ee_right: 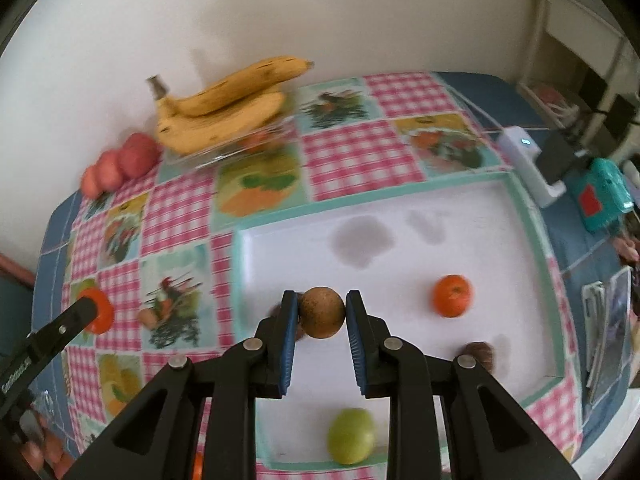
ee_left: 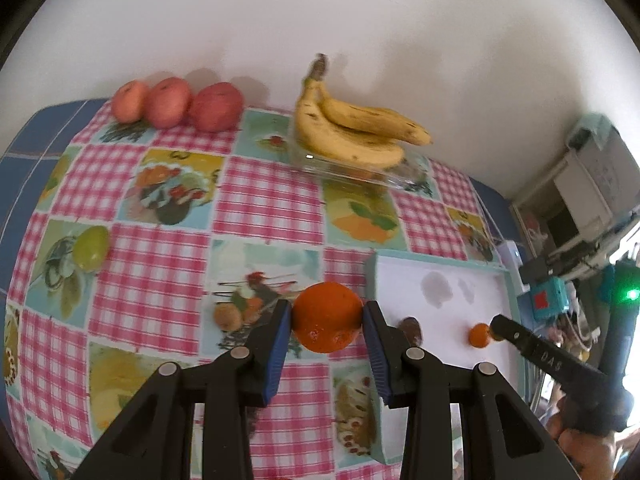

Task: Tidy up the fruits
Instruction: 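Carry both fruits over the white tray and open both tools to release them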

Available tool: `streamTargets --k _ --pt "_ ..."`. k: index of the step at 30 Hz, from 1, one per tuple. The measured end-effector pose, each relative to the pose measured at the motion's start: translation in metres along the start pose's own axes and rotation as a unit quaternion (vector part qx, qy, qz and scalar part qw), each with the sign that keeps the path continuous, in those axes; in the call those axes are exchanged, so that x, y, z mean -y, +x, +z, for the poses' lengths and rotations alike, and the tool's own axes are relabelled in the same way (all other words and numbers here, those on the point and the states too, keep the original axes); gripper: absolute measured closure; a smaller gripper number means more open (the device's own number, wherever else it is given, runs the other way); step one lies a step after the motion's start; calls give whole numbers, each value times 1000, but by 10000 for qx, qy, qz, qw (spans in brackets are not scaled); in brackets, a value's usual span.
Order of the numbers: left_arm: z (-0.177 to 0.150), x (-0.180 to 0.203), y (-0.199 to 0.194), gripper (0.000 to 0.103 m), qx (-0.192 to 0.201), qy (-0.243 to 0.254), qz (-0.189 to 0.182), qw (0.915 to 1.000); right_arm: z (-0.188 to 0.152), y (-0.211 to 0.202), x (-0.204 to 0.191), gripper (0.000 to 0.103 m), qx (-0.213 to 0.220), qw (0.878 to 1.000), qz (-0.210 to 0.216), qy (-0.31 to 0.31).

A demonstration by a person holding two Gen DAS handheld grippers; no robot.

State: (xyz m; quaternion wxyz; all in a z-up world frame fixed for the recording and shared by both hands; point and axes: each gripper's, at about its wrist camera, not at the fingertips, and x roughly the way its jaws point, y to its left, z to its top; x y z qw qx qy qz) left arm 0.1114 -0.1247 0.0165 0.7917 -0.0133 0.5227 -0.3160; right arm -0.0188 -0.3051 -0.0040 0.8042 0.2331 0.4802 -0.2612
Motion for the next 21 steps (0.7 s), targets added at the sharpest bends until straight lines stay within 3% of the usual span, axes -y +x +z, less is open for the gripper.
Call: streamTargets --k 9,21 --pt "-12 48 11 64 -163 490 -170 9985 6 -11 65 78 107 9981 -399 464" --pt "-36 88 46 64 -706 948 -276 9926 3 -4 103 78 21 9957 -654 658"
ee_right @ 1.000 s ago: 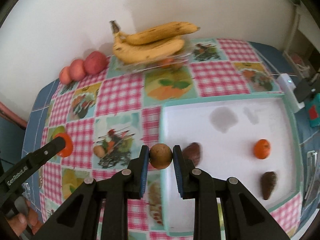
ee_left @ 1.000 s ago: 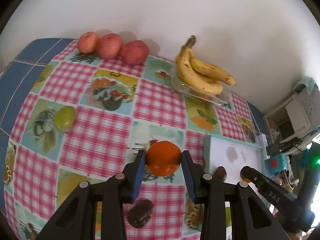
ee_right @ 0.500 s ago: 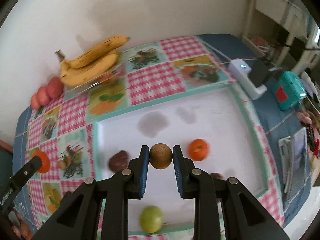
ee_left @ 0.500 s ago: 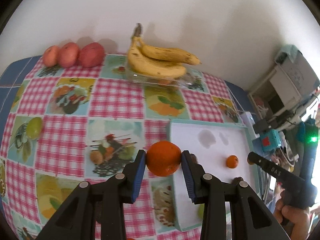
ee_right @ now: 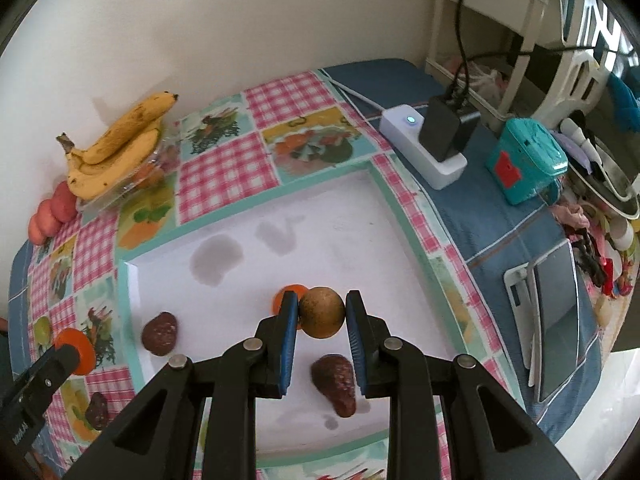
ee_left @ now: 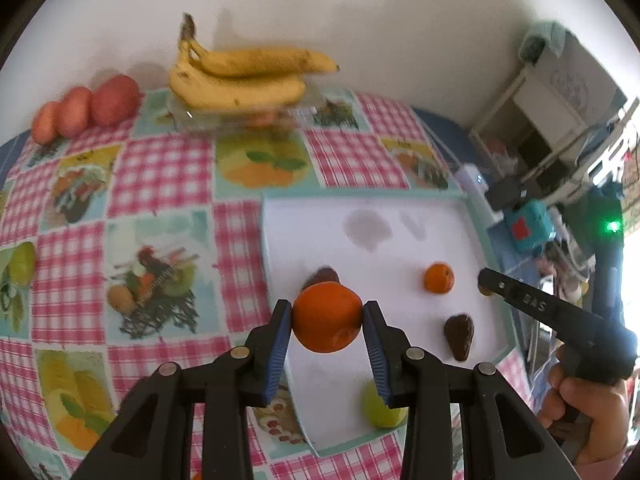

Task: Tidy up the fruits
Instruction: 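Carry both fruits over the white tray and open both tools to release them, then move both open tools back toward the fruits on the cloth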

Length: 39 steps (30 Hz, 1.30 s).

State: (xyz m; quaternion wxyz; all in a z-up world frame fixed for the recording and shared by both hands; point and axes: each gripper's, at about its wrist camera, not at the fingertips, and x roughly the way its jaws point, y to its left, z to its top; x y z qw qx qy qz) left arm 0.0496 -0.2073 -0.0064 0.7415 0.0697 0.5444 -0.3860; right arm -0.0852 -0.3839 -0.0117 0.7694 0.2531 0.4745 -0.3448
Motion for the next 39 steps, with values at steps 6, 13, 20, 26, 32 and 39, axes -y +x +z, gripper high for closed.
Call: streamTargets --k 6,13,20,26,32,39 --pt "-12 7 29 64 -386 72 1 9992 -10 31 11 78 -400 9991 -55 124" --pt "-22 5 52 64 -731 19 -24 9973 -13 40 12 78 -461 9988 -145 75" --pt "-27 8 58 64 -777 69 30 9969 -18 55 15 78 -610 9979 -175 121" --pt "-26 9 60 64 -774 65 51 9970 -21 57 16 78 -624 9978 -186 118" --pt "-22 11 53 62 -724 123 187 9971 -20 58 16 78 -652 9976 -171 164" --pt "-11 16 27 53 -436 212 130 9987 -14 45 15 68 -538 9981 -254 165"
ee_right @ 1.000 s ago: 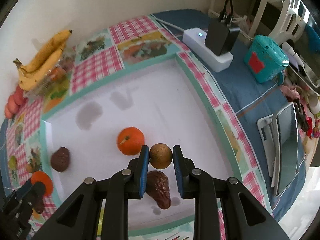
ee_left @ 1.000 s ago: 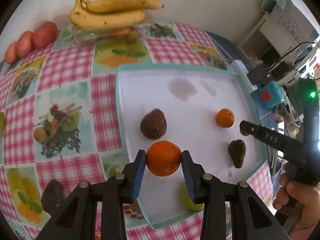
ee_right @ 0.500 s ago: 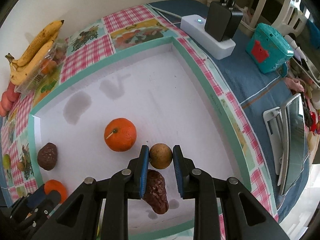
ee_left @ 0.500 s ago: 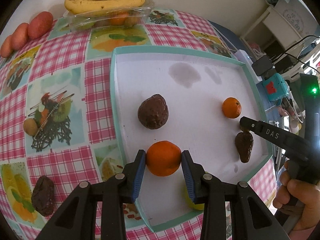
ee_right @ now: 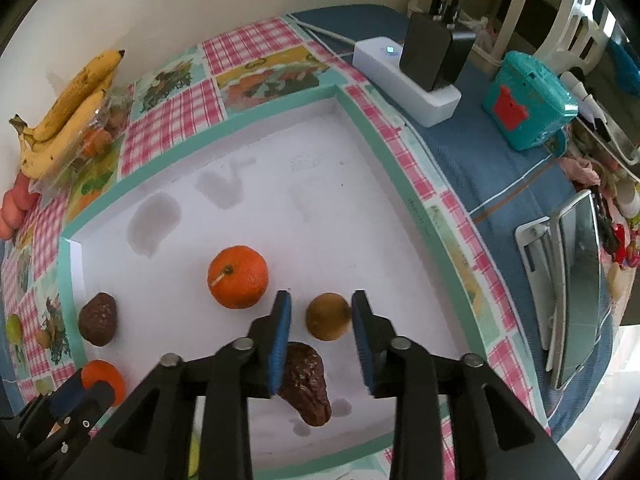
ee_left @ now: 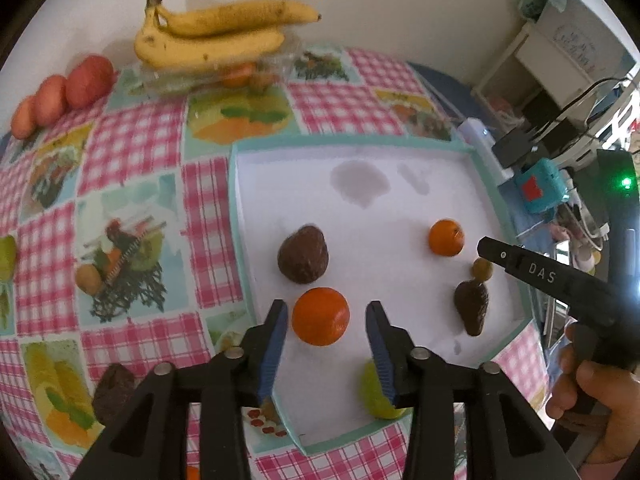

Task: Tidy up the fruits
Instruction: 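Move both open tools back toward the fruits on the cloth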

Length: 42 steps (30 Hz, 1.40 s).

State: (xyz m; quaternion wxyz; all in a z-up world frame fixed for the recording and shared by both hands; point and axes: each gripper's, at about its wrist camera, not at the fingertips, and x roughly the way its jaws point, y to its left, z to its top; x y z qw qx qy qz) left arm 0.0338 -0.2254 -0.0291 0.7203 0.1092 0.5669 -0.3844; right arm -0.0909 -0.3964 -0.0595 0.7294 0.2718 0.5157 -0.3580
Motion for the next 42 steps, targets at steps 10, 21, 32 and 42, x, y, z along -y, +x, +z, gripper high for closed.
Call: streamTargets --k 10,21,32,42 --pt "8 -40 -34 28 368 -417 526 9971 5 -50 -25 67 452 9983 211 -304" --pt "-11 -109 -59 0 556 -908 1257 9863 -13 -64 -60 32 511 9961 209 -684" --pt "-35 -168 -100 0 815 -1243 1719 9738 -30 -66 -96 19 472 9930 320 -1037" --pt "-59 -203 -132 0 1127 -1588 1961 9611 -49 -76 -142 19 557 9862 690 -1397"
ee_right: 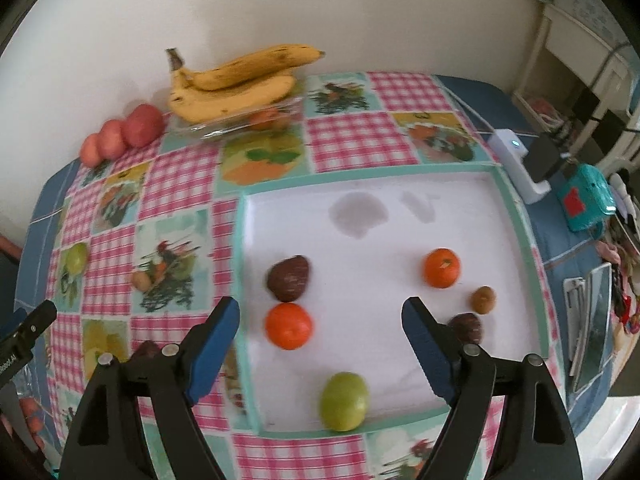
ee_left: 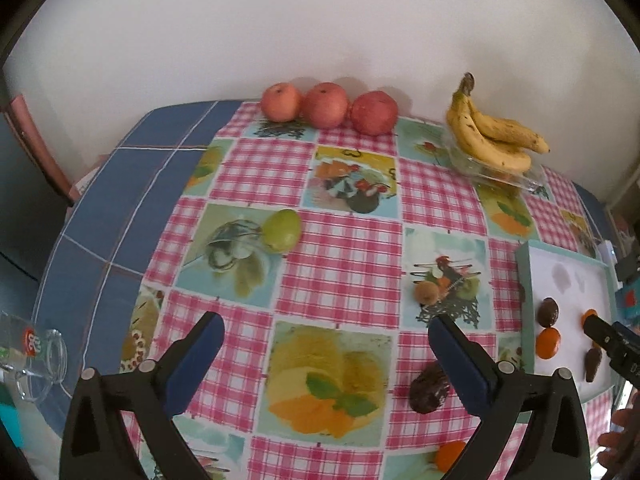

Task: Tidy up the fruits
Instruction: 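Move both open tools back toward the fruits on the cloth, then grasp a tangerine with the right tool while the left tool grasps a dark brown fruit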

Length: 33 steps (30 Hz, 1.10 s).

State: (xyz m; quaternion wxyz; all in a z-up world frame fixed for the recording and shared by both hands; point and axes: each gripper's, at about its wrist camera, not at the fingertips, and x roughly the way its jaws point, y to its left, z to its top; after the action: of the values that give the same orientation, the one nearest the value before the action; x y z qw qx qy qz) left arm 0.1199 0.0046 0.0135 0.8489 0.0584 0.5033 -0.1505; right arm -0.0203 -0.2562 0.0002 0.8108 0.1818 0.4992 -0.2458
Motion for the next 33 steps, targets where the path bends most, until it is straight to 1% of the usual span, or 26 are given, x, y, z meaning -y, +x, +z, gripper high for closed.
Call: streamTargets --k 4,9,12,17,23,28,33 --pt "-7 -6 -4 0 108 -38 -55 9999 -3 -4 -19 19 82 9998 108 -131" --pt "-20 -12 -5 0 180 -119 -181 9996 -12 -2 -37 19 -11 9992 336 -227" --pt "-28 -15 -4 0 78 -107 -163 9998 -20 -2 -48 19 -53 9988 315 -372" --pt "-38 -19 -10 0 36 -194 -355 9992 -34 -5 -63 19 -38 9976 354 -598" --pt "-48 -22 -8 0 -40 -145 -234 9996 -48 -2 -75 19 -191 9962 445 -717" --pt "-53 -26 -7 0 -69 -220 -152 9996 -55 2 -81 19 -283 9952 524 -783" --pt "-61 -31 1 1 -241 -320 -44 9992 -62 2 -89 19 -304 9936 520 -959"
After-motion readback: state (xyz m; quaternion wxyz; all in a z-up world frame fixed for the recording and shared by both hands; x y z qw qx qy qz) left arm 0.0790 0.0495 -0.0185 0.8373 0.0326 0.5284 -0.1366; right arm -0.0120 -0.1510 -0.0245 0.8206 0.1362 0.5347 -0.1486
